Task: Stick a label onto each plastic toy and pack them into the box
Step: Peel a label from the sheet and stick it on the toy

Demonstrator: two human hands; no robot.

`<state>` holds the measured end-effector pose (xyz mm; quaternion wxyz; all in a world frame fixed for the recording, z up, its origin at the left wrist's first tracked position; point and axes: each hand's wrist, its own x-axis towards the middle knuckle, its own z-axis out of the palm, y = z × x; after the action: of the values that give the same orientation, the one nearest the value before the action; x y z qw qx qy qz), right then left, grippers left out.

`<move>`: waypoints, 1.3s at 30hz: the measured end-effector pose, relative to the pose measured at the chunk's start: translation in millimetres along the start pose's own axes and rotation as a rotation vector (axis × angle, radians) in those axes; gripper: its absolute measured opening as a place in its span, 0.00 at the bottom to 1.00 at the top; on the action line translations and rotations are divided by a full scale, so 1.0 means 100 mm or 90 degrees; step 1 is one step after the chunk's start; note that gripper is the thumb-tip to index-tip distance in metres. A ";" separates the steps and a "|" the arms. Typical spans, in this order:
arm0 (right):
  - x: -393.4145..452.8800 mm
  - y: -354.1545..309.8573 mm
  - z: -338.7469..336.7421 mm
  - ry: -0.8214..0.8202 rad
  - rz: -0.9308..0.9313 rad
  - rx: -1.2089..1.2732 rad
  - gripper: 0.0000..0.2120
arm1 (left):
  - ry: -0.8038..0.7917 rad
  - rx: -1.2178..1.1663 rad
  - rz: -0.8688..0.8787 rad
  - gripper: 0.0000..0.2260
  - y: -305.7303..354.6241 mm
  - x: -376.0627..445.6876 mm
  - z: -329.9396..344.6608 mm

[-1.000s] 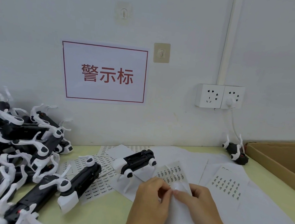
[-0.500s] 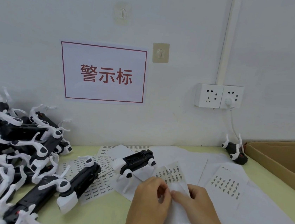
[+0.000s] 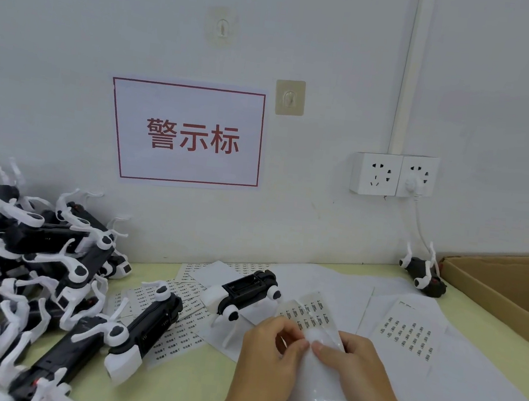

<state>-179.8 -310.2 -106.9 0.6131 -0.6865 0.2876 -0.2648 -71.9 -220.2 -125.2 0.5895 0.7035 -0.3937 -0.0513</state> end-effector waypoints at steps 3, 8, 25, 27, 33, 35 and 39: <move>0.01 0.01 0.00 0.000 0.002 -0.010 0.08 | -0.008 -0.002 -0.008 0.08 -0.01 0.00 0.00; 0.02 0.02 -0.01 -0.006 0.001 -0.028 0.08 | 0.001 0.037 0.012 0.06 0.01 -0.01 -0.01; -0.03 -0.01 0.04 0.075 -0.128 -0.245 0.06 | -0.033 0.279 0.076 0.06 0.04 -0.07 0.03; -0.05 -0.03 0.04 0.083 -0.162 -0.267 0.07 | -0.035 0.278 0.074 0.06 0.03 -0.07 0.02; 0.01 -0.04 -0.08 0.057 -0.133 -0.331 0.23 | -0.027 0.199 0.006 0.07 0.01 -0.05 0.02; 0.05 -0.05 -0.16 0.063 -0.088 -0.350 0.28 | 0.022 0.125 -0.057 0.08 0.02 -0.01 -0.02; 0.10 -0.06 -0.24 0.121 -0.037 -0.437 0.34 | 0.080 0.030 -0.102 0.09 0.03 0.02 -0.07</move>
<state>-190.2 -333.4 -98.6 0.3093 -0.8328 0.3959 -0.2326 -68.3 -216.1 -119.7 0.5903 0.7484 -0.2991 -0.0447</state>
